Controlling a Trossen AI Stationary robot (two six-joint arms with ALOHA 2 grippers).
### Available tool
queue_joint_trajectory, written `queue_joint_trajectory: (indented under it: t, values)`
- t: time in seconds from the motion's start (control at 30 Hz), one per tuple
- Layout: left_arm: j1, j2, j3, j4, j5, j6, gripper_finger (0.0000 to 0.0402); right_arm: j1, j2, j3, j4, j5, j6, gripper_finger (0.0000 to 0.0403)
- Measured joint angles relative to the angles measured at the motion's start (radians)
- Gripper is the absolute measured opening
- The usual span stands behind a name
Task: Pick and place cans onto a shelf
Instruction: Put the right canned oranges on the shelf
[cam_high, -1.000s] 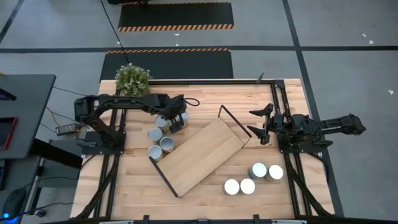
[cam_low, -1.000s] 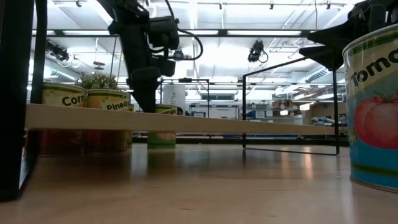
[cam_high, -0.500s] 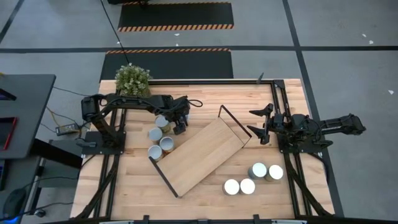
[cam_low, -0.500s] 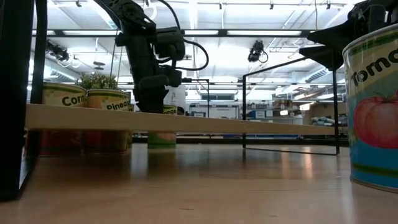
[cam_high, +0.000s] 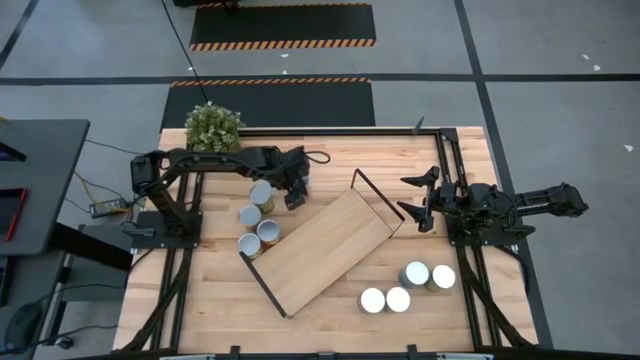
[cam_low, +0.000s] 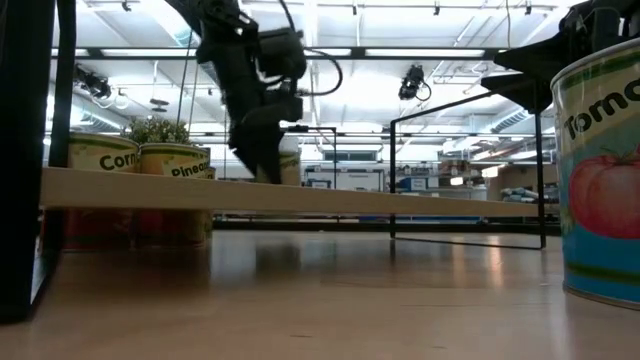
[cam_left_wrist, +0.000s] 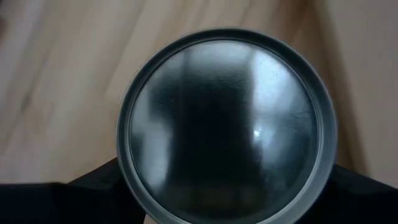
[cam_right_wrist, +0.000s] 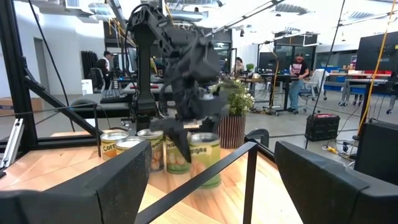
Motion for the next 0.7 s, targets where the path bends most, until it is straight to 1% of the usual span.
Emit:
queue_joint_trajectory:
  t: [0.13,0.27,0.43,0.5,0.57,0.7]
  values:
    - [-0.010,0.000,0.070,-0.005,0.000,-0.009,0.0292,0.000,0.000,0.000,0.000,0.000,0.000,0.0347]
    - [-0.049,0.000,0.133,0.007,0.018,-0.032,0.0292,0.000,0.000,0.000,0.000,0.000,0.000,0.0347]
    - [-0.120,0.015,0.144,0.105,0.044,-0.108,0.0293,0.000,0.000,0.000,0.000,0.000,0.000,0.0347]
    - [-0.149,0.048,0.160,0.121,0.045,-0.147,0.0293,0.000,0.000,0.000,0.000,0.000,0.000,0.0347]
    - [-0.167,0.094,0.202,0.093,0.045,-0.173,0.0293,0.000,0.000,0.000,0.000,0.000,0.000,0.0347]
    - [-0.201,0.201,0.364,0.016,0.042,-0.189,0.0293,0.000,0.004,0.000,0.007,-0.003,0.000,0.0347]
